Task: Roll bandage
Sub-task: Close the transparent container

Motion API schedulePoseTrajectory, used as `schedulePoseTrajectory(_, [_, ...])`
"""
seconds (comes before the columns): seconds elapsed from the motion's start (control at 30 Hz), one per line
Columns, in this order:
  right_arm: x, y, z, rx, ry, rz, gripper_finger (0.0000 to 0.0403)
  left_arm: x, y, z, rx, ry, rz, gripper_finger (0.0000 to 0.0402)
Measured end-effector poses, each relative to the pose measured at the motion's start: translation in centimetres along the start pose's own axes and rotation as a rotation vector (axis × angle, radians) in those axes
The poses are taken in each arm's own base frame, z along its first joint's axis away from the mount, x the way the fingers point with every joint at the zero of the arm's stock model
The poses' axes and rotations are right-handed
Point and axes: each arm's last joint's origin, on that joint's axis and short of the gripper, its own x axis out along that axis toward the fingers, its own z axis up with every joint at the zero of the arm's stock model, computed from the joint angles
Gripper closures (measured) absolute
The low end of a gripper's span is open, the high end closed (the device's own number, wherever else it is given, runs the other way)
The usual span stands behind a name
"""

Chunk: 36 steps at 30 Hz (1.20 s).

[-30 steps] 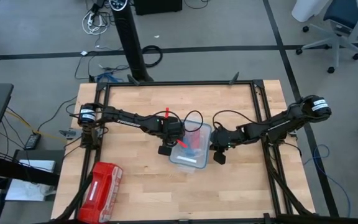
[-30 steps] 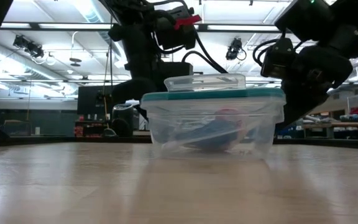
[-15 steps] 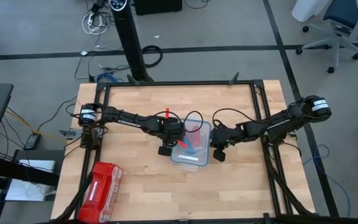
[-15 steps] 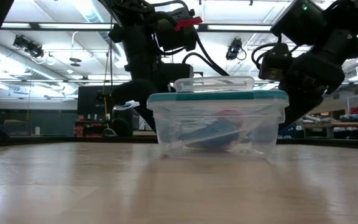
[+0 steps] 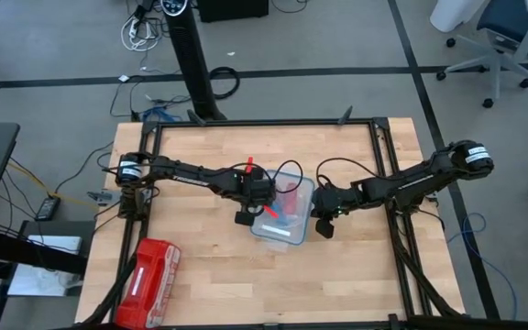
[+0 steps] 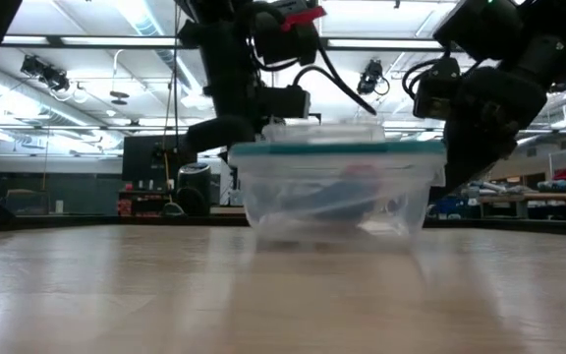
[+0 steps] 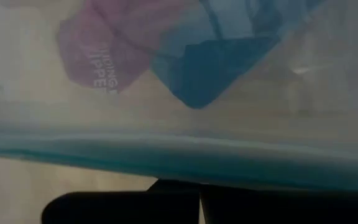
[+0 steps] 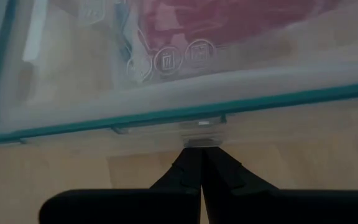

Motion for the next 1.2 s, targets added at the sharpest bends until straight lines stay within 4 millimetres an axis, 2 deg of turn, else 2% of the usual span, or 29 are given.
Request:
schedulePoseTrajectory(0.13, [-0.8,0.0,0.1,0.021,-0.009,0.010,0.0403,-0.7,0.4,0.4,-0.003,0.001,0.013,0.0402])
schedulePoseTrajectory(0.37, [-2.5,-0.2,0.1,0.059,0.003,0.014,0.0403,-0.8,0.3,0.3,-0.006,0.014,0.004,0.0402])
schedulePoseTrajectory(0.63, [-3.4,-0.8,-1.2,0.091,0.138,-0.019,0.0403,-0.9,0.3,0.1,-0.003,0.033,0.004,0.0402])
schedulePoseTrajectory(0.8, [-4.0,-0.9,-1.5,0.111,0.158,-0.022,0.0403,-0.9,0.4,0.1,0.000,0.046,0.022,0.0402])
schedulePoseTrajectory(1.2, [-5.2,-0.2,-1.5,0.086,0.101,0.005,0.0403,-4.8,1.9,1.8,0.002,0.040,0.058,0.0402])
